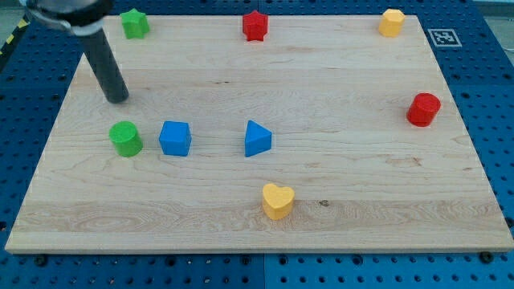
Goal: Arrange the blue blocks and green circle in a horizontally
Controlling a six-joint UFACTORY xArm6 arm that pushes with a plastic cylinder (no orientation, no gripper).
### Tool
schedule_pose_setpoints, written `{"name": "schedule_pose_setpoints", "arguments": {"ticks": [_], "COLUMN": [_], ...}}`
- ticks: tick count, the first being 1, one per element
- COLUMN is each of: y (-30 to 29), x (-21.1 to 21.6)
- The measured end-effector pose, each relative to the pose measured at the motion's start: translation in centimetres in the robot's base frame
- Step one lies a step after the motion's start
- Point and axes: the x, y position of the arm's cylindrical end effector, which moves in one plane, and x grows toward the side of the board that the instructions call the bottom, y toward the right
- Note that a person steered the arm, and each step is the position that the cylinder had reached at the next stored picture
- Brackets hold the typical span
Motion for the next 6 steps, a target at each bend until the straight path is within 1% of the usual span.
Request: {"name": "schedule_pose_setpoints", "arguments": {"ticks": [1, 2, 3, 4, 5, 6], "y": [-1.3, 4.0, 12.5, 21.4, 29.2, 34.8], "x": [-2.5, -2.5, -1.9, 0.8, 6.1, 9.1]}}
